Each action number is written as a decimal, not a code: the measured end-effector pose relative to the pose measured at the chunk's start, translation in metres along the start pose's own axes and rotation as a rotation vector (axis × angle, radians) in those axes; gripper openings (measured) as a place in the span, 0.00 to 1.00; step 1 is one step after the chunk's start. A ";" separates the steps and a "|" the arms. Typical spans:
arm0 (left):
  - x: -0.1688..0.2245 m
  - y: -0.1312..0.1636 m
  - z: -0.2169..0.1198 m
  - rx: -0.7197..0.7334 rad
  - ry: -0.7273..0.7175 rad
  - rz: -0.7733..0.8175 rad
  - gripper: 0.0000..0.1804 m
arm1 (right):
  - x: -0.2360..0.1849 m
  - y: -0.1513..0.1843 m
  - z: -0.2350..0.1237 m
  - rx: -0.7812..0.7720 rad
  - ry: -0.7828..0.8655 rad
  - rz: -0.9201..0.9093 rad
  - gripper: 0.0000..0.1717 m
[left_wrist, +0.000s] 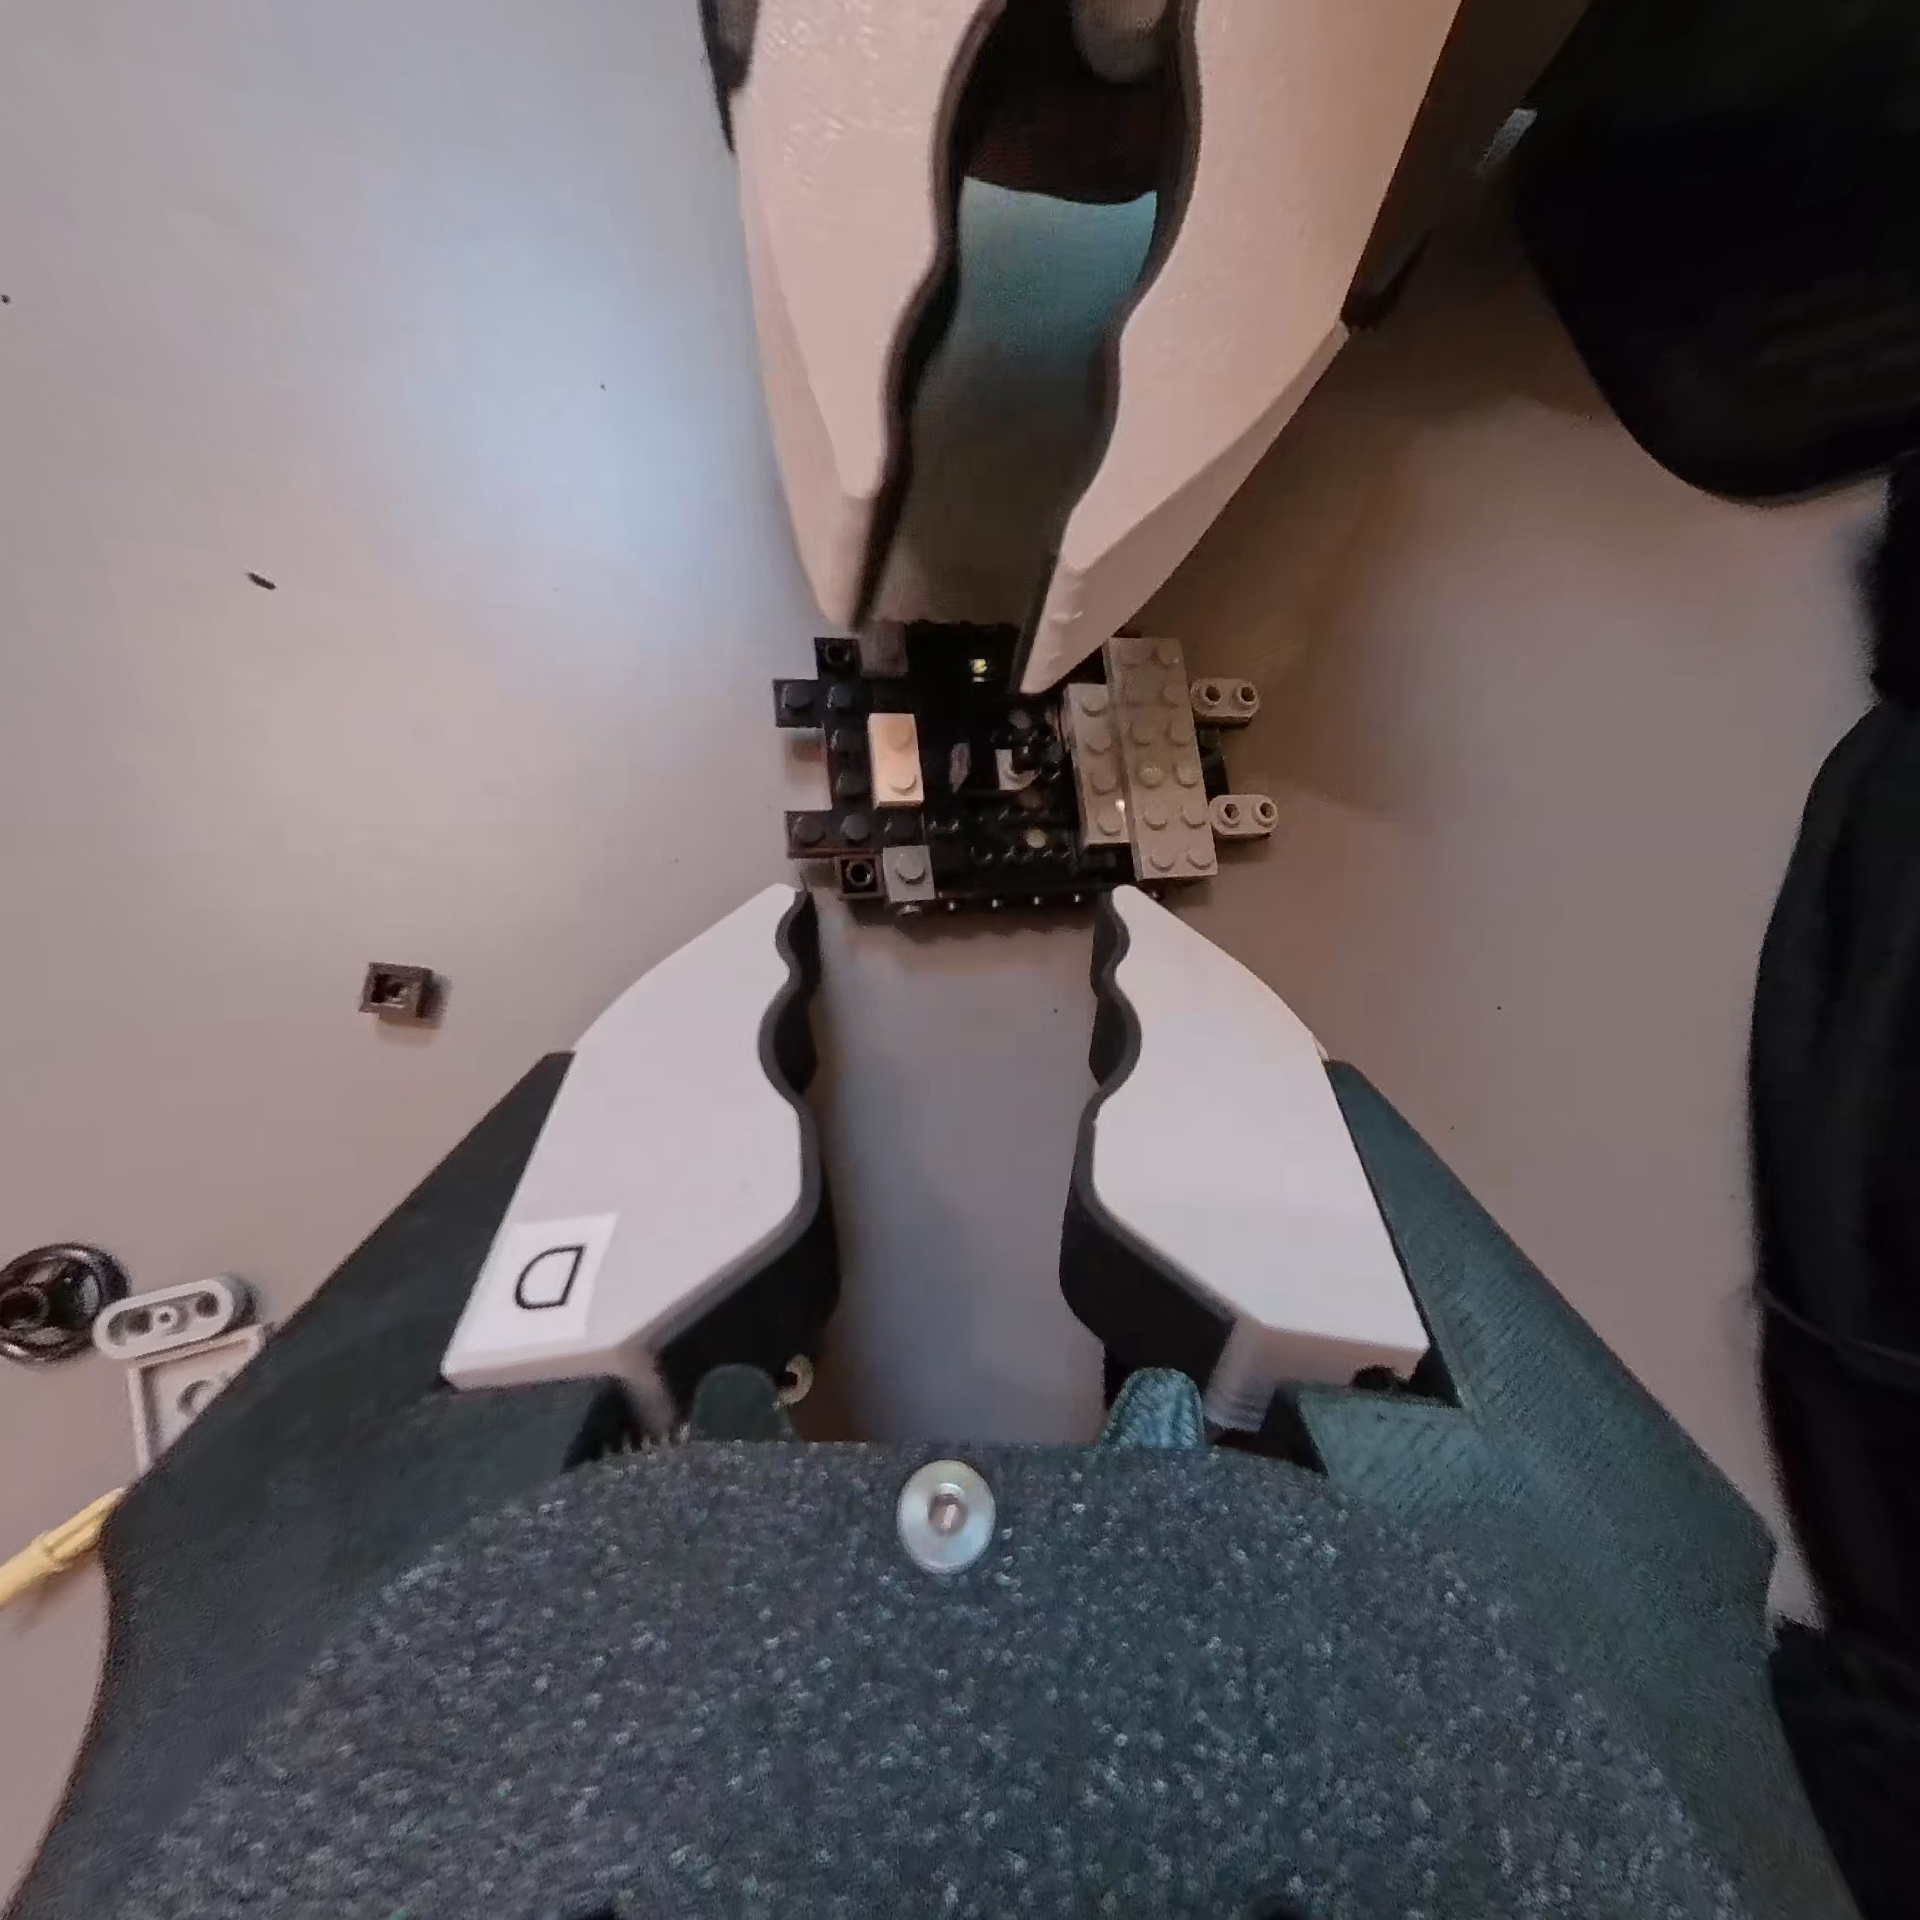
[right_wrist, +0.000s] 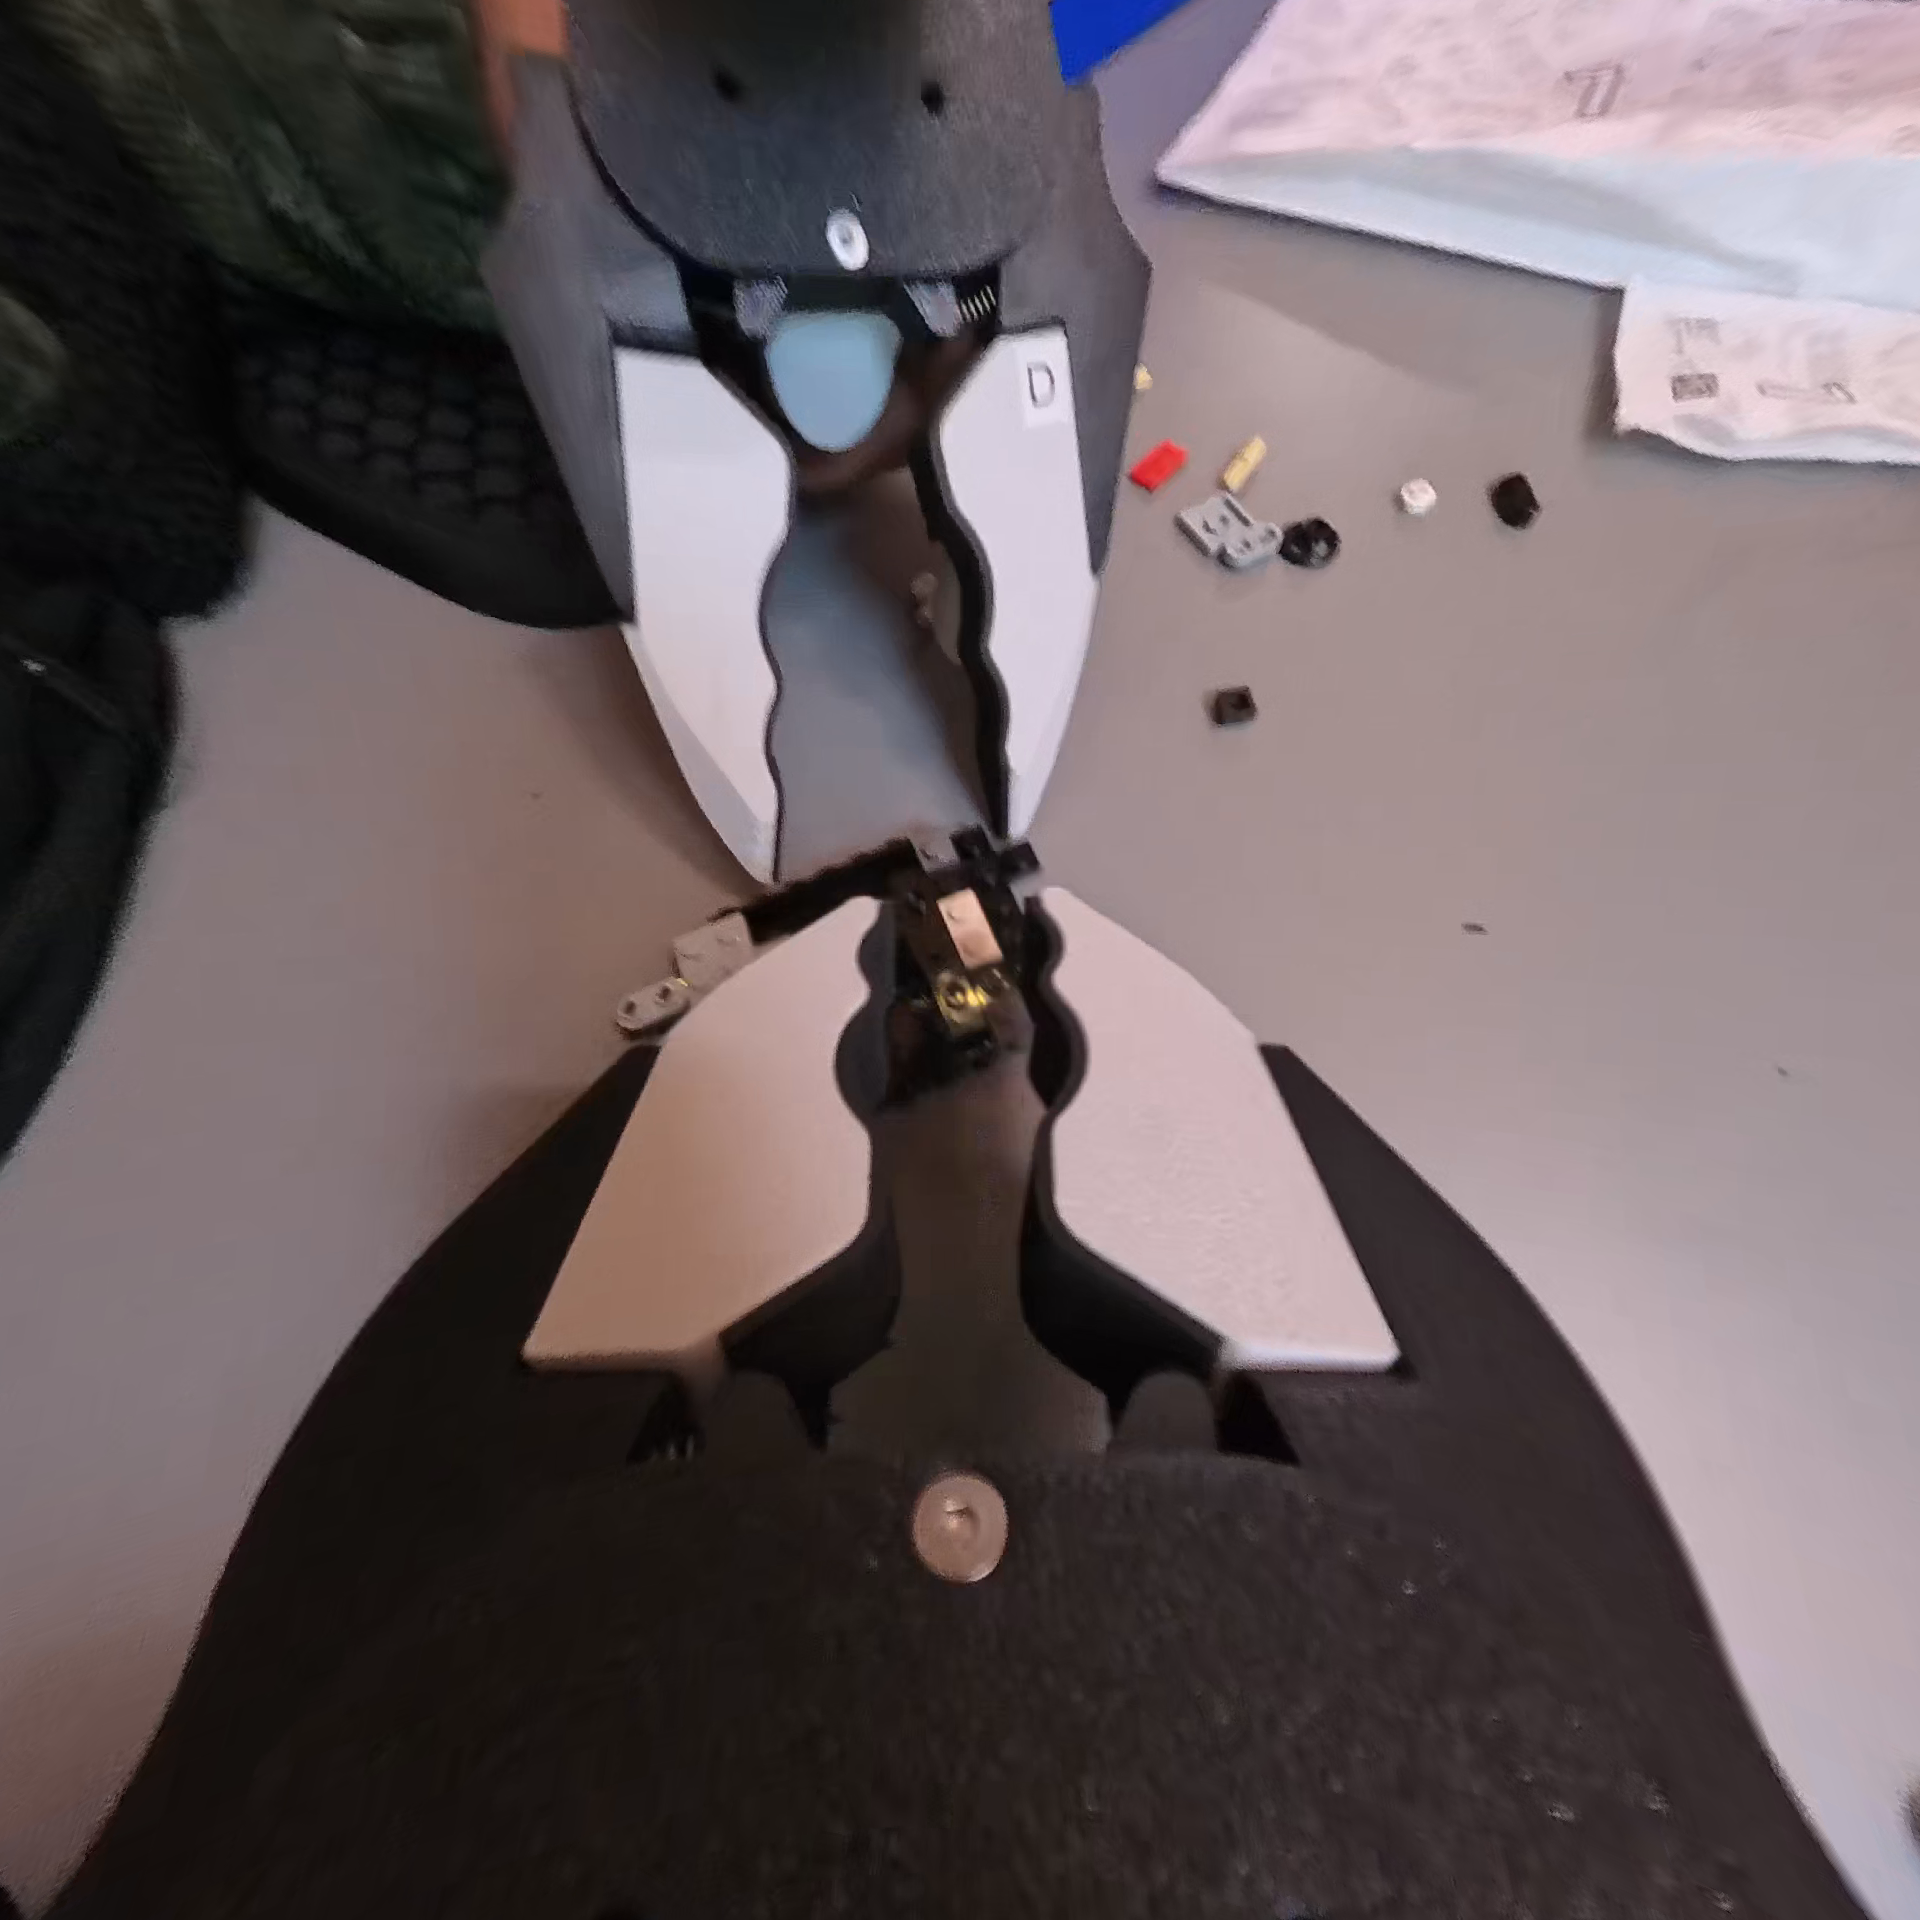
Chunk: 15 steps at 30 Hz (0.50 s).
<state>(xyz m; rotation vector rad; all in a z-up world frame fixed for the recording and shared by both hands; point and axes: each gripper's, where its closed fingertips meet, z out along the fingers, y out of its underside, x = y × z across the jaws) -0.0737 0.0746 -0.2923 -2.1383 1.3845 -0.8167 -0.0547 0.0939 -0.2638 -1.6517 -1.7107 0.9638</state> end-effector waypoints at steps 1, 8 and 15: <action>0.000 0.000 -0.001 0.004 0.003 -0.005 0.28 | 0.004 0.006 0.000 -0.035 0.021 -0.005 0.18; 0.001 0.001 0.000 0.006 0.015 0.003 0.28 | 0.002 0.028 0.016 -0.244 -0.030 -0.050 0.21; 0.001 -0.012 -0.011 0.141 0.102 -0.102 0.28 | 0.011 0.023 0.004 -0.168 0.073 -0.021 0.15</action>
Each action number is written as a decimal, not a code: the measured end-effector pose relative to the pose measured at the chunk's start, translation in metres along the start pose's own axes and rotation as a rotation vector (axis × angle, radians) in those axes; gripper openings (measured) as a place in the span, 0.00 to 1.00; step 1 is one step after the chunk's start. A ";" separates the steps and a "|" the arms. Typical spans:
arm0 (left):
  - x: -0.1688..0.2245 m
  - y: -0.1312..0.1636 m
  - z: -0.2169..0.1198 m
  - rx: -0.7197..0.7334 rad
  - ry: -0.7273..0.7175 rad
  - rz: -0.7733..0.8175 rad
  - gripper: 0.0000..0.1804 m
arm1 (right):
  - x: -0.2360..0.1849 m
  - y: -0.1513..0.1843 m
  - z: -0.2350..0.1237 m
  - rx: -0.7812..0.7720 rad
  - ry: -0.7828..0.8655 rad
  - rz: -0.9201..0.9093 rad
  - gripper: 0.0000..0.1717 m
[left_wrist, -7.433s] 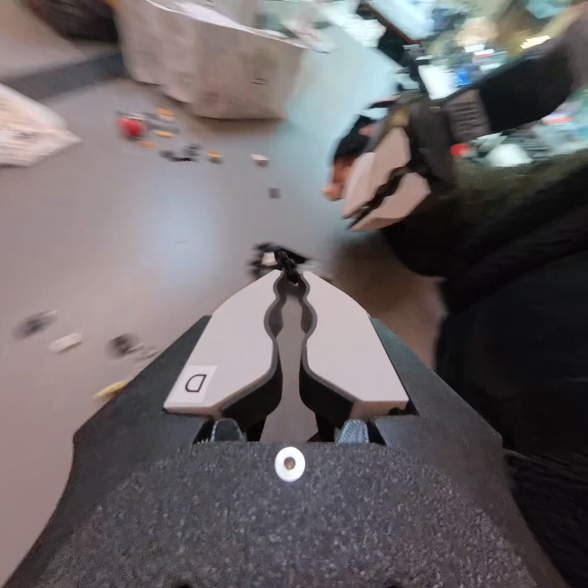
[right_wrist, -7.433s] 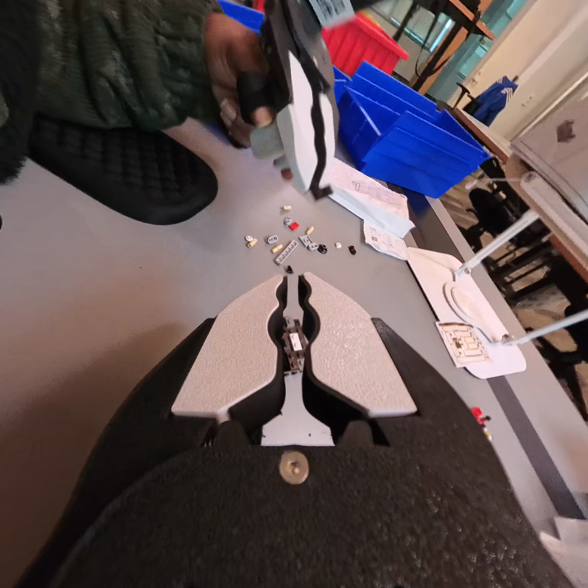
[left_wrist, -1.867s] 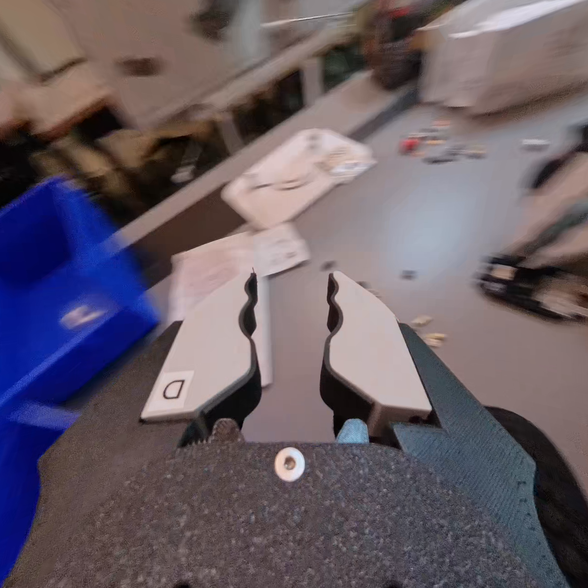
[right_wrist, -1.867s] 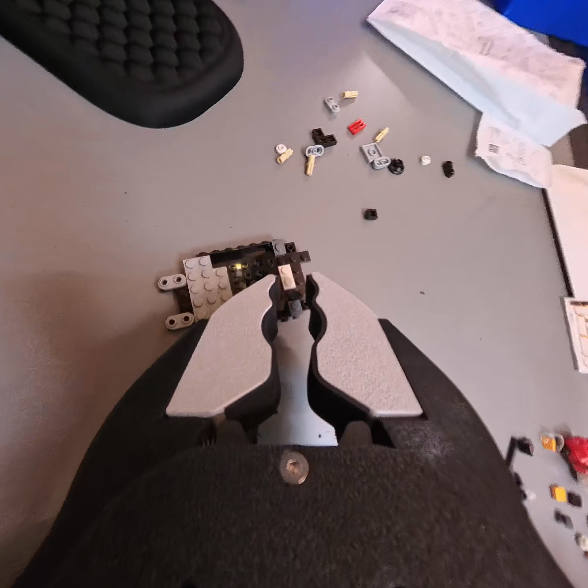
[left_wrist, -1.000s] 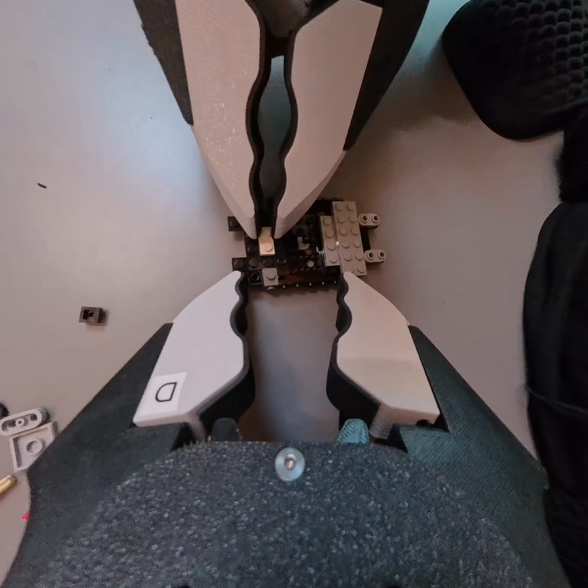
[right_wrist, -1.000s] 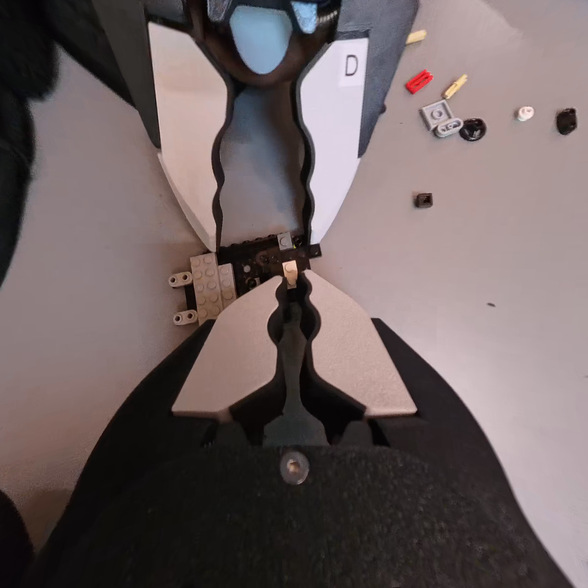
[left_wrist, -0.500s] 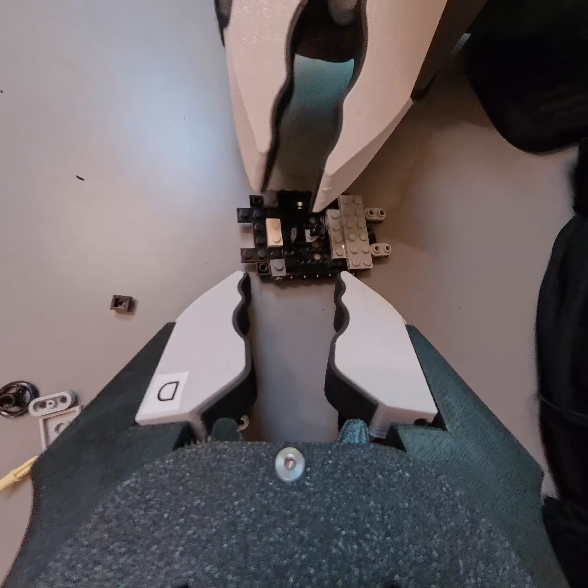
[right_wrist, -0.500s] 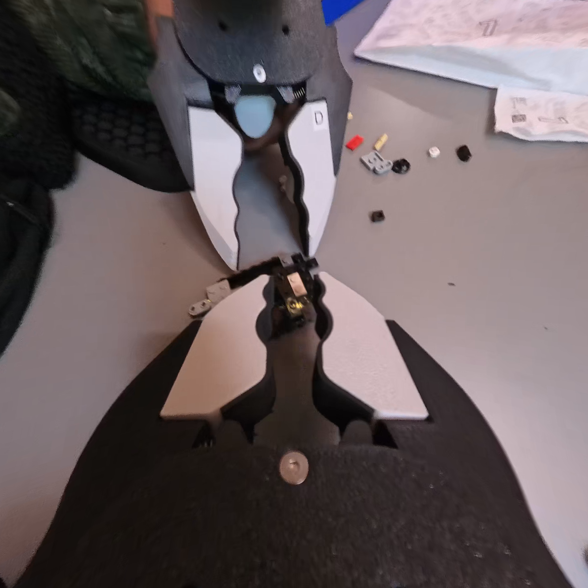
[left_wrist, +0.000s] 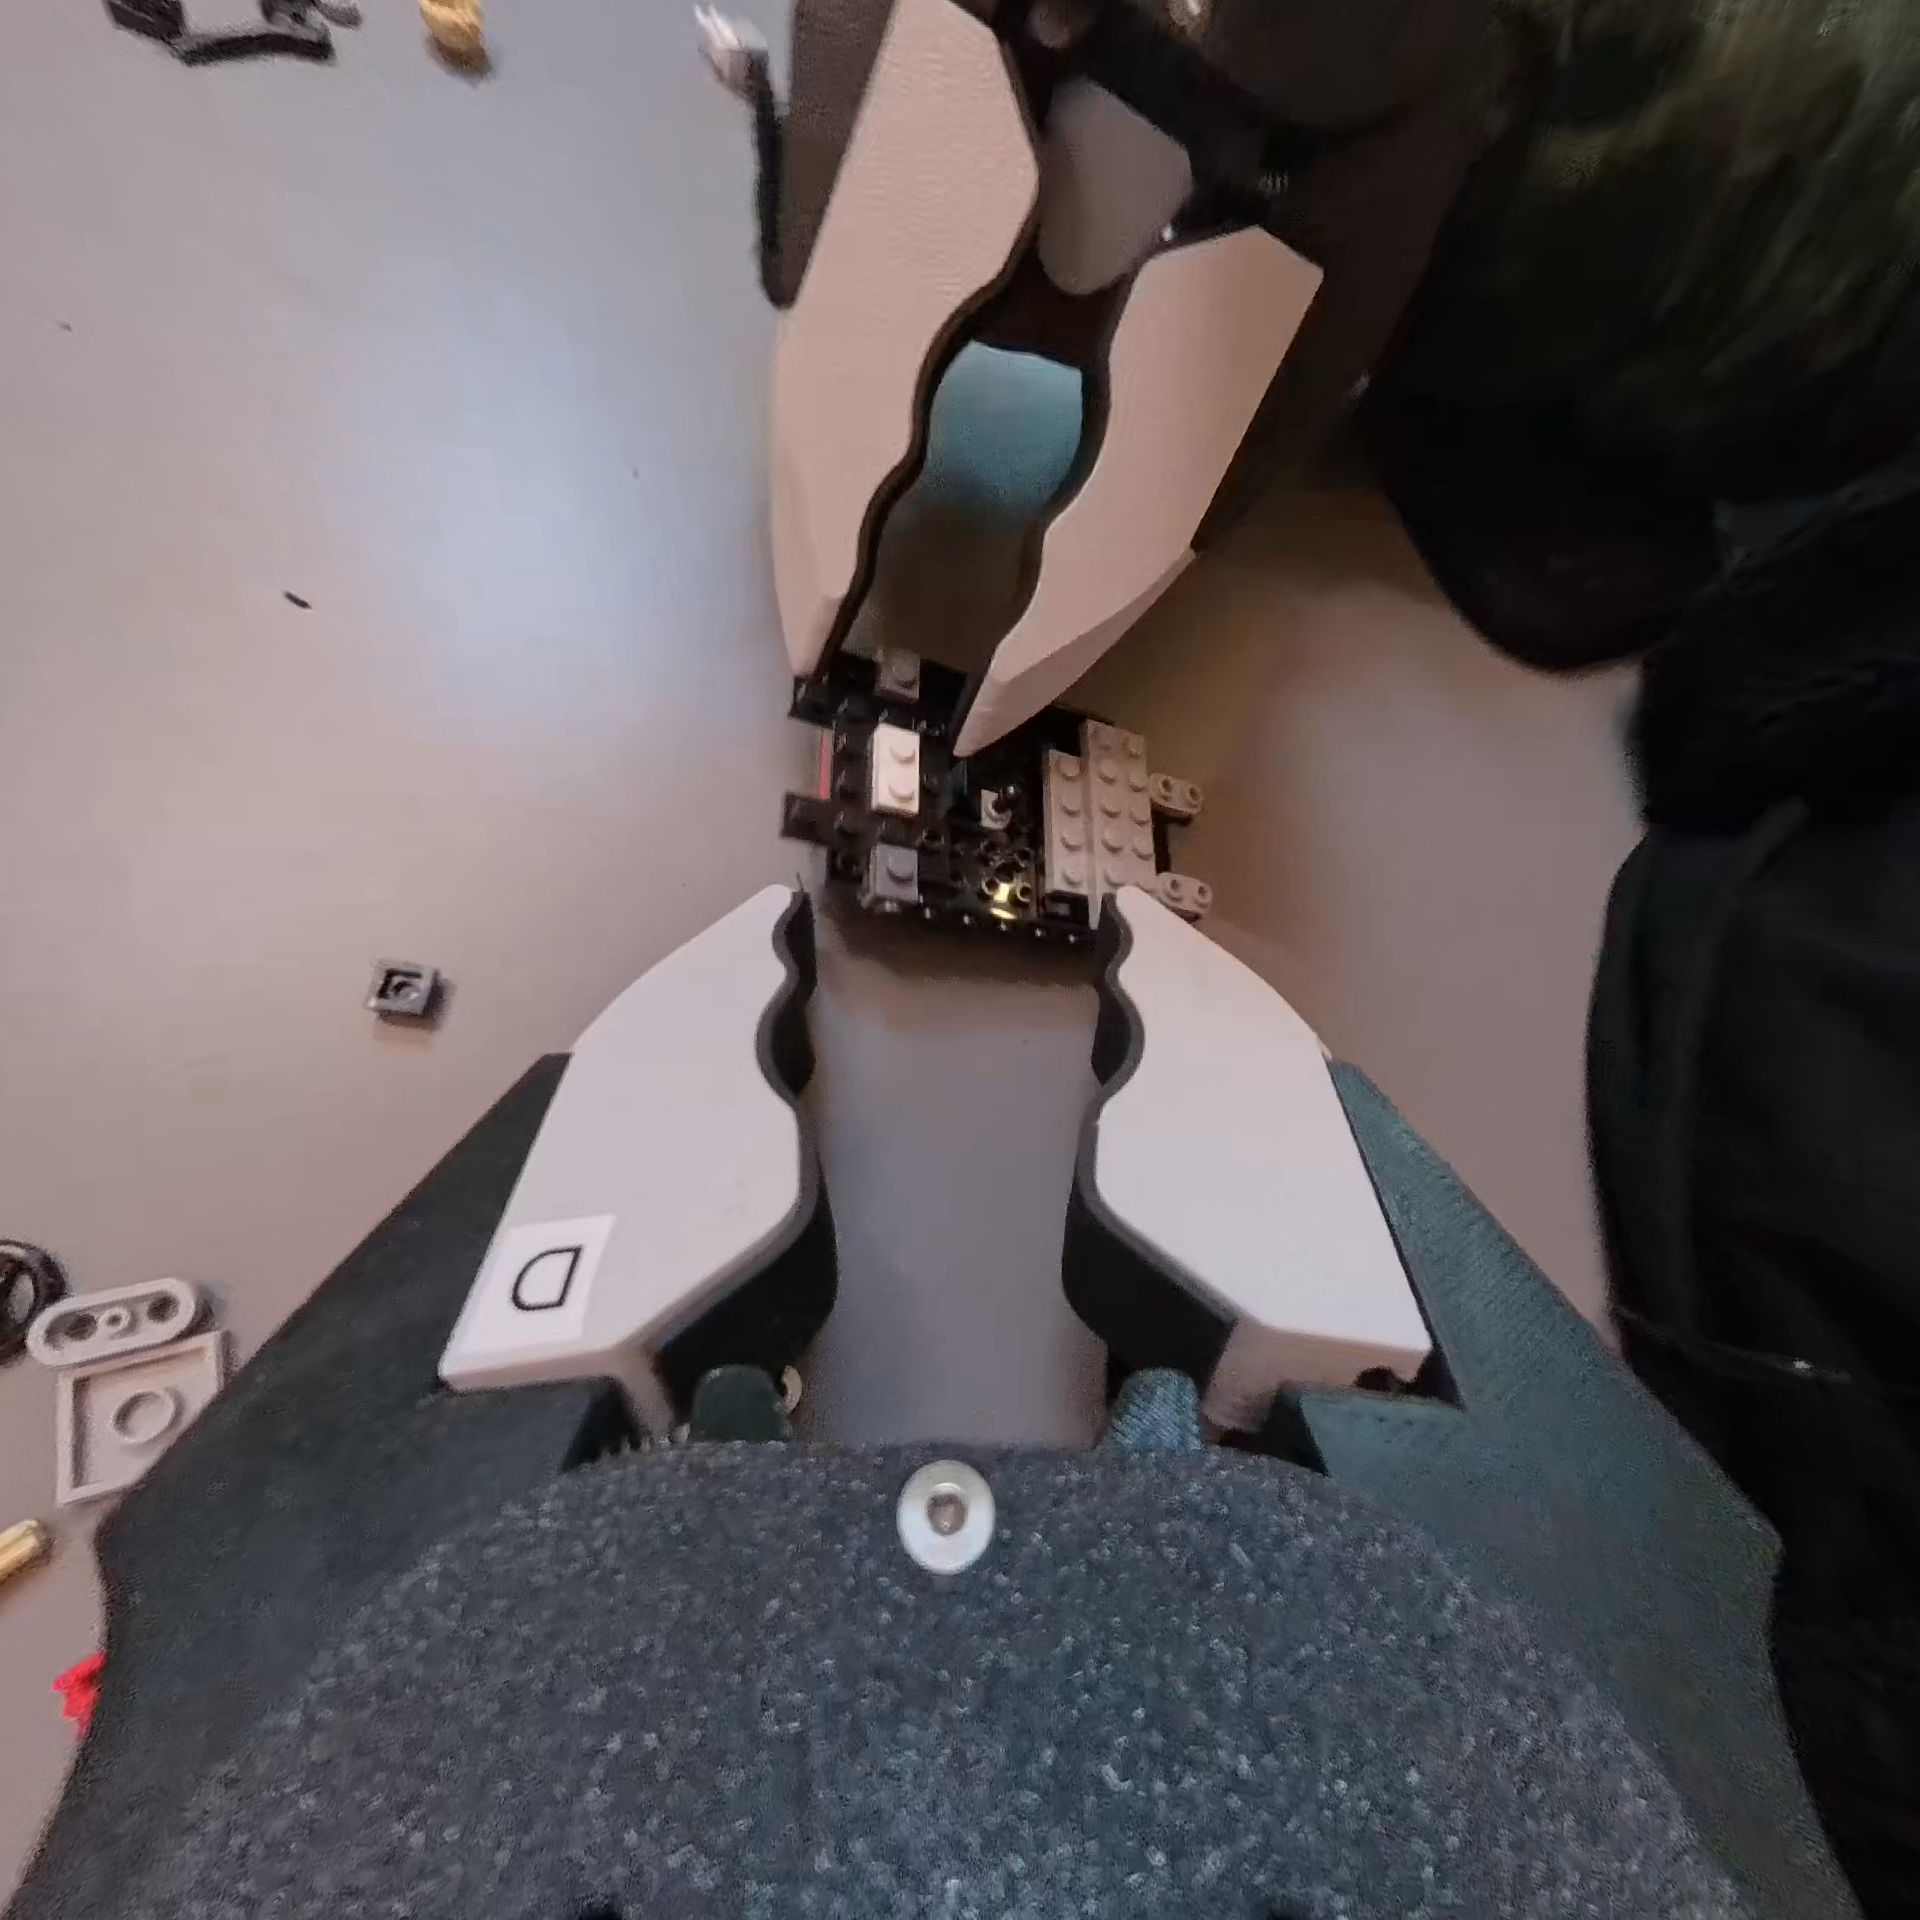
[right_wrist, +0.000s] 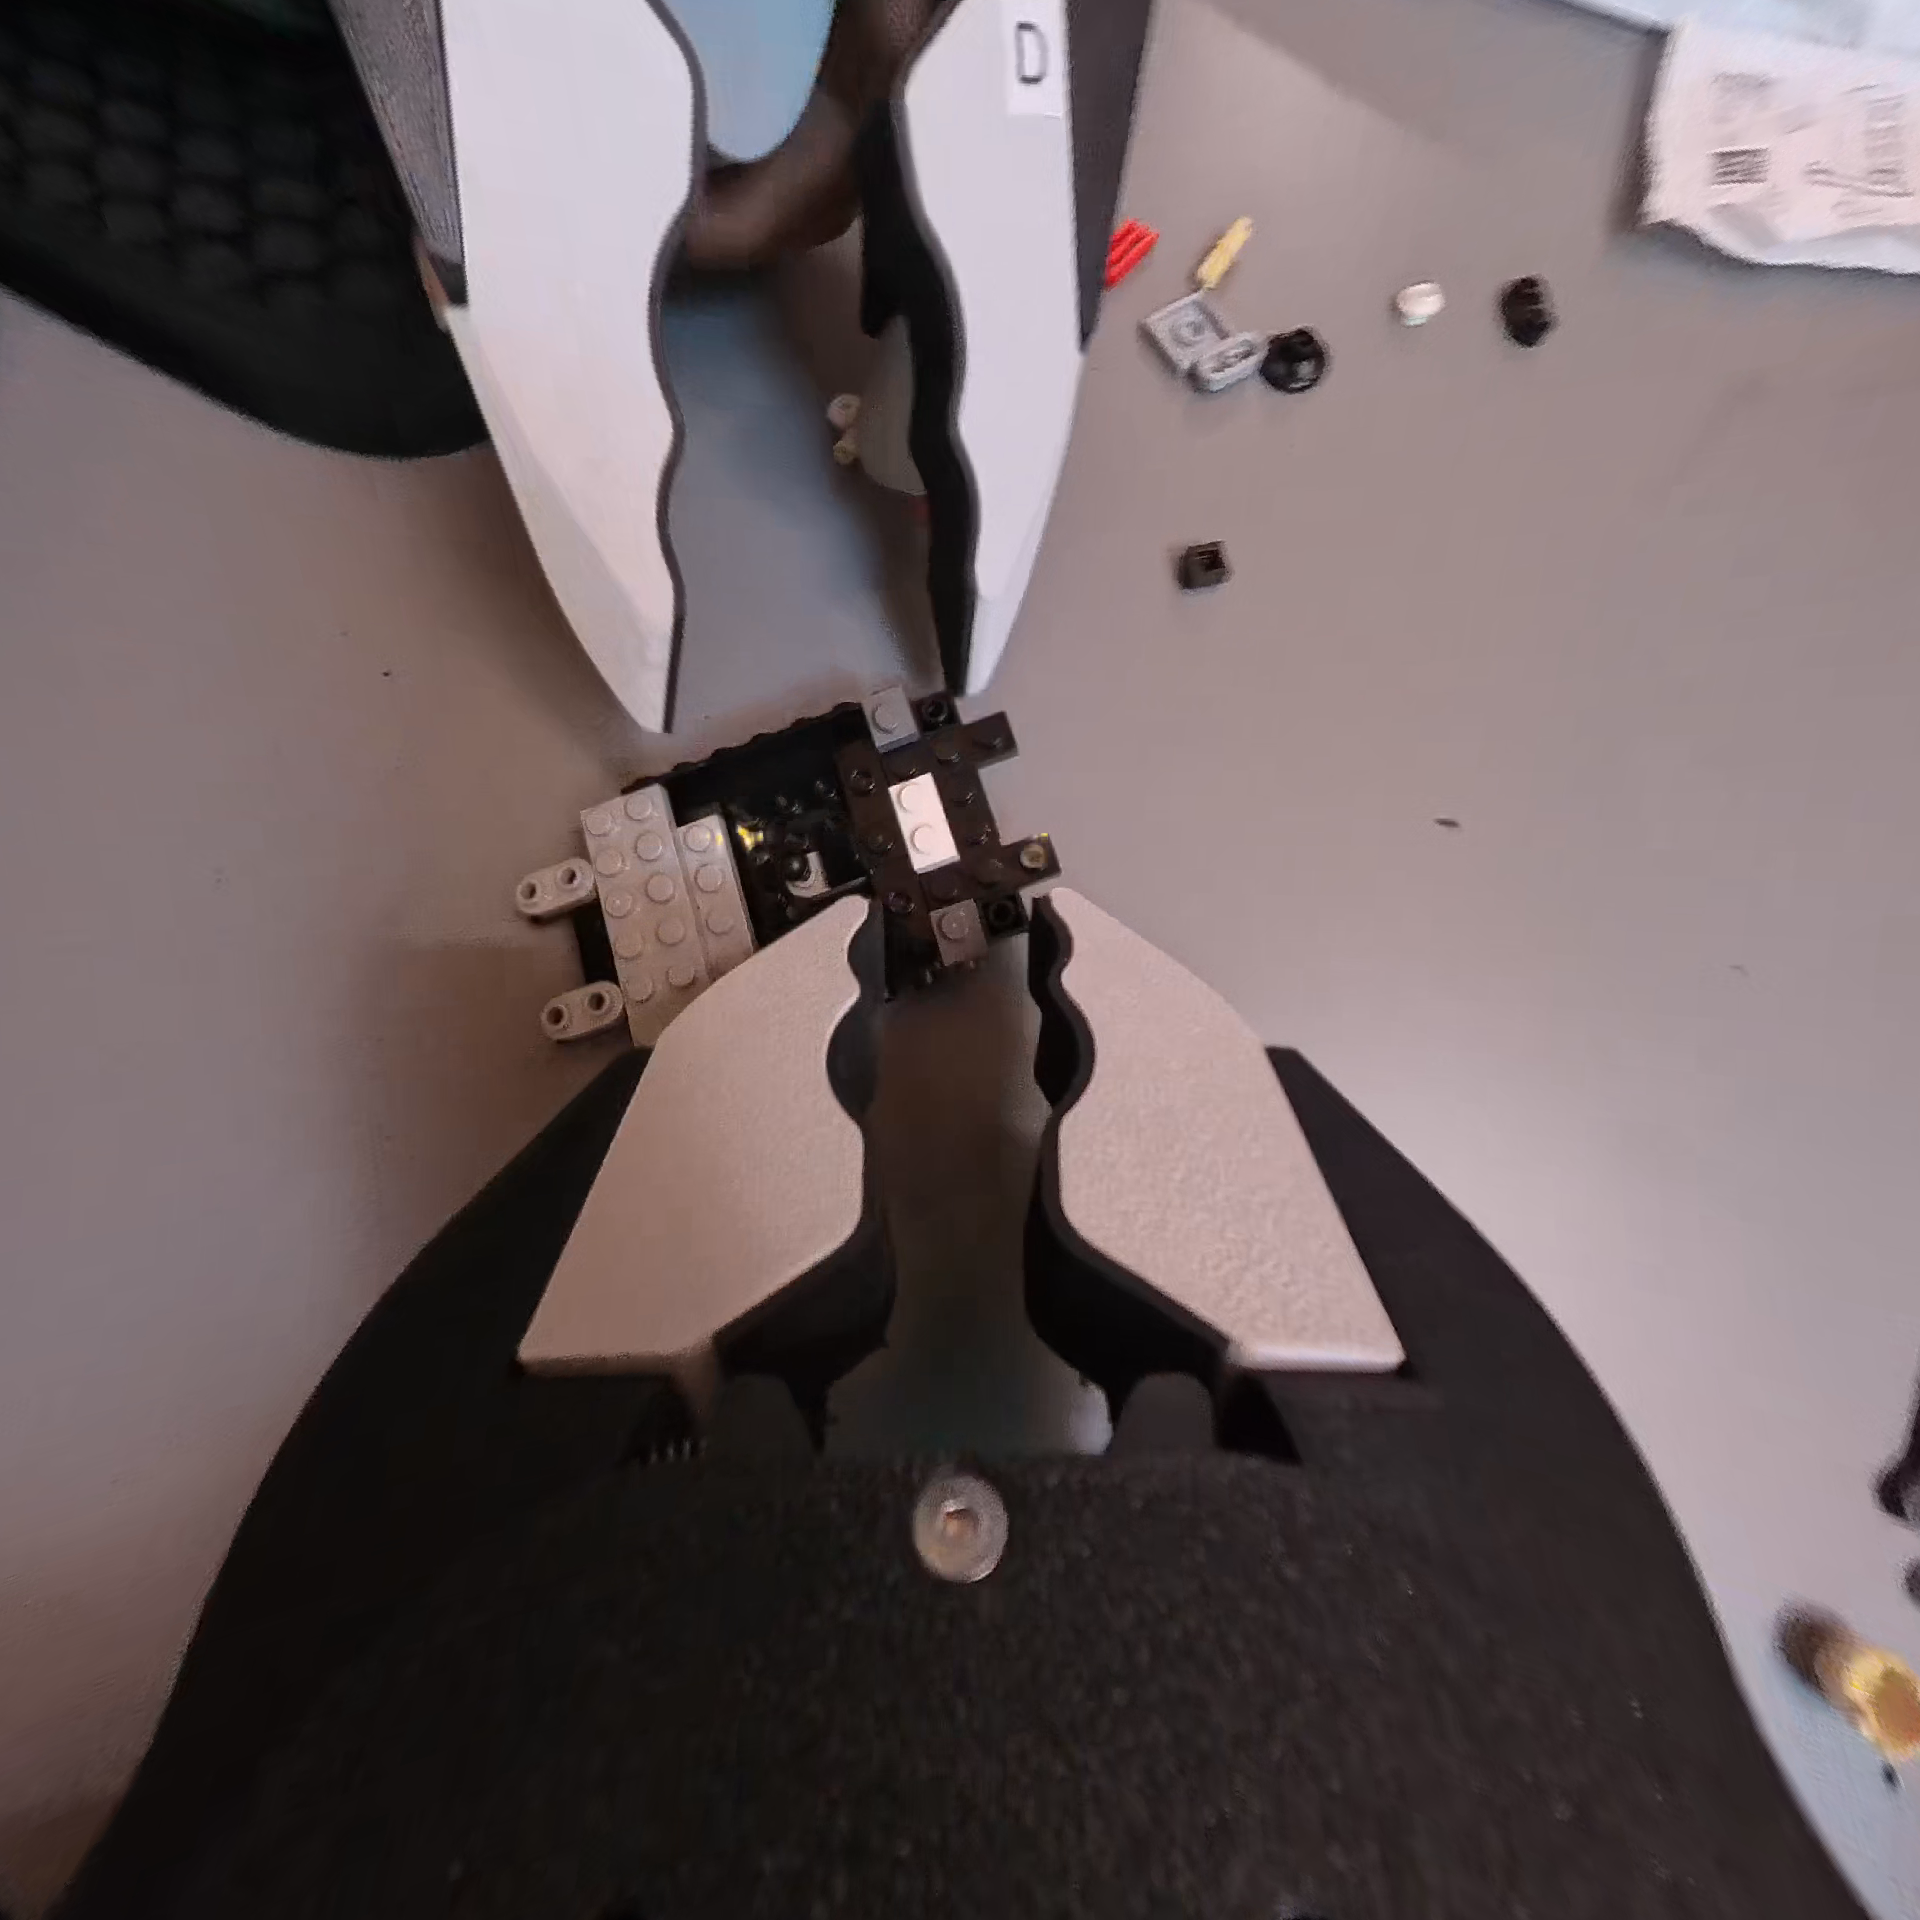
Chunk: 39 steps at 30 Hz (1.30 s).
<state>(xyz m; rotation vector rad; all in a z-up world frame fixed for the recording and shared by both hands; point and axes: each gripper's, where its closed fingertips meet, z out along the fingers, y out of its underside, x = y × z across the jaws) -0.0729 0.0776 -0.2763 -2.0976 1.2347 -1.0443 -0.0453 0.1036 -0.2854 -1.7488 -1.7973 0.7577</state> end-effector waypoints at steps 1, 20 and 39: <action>-0.001 -0.003 -0.002 0.024 0.012 -0.024 0.28 | 0.002 0.001 -0.005 0.014 0.022 0.009 0.15; 0.029 -0.049 0.000 0.266 0.209 -0.144 0.10 | 0.012 -0.056 -0.061 0.323 0.564 -0.068 0.15; 0.027 -0.032 0.013 0.151 0.236 -0.252 0.08 | 0.002 -0.046 -0.050 0.267 0.479 -0.238 0.14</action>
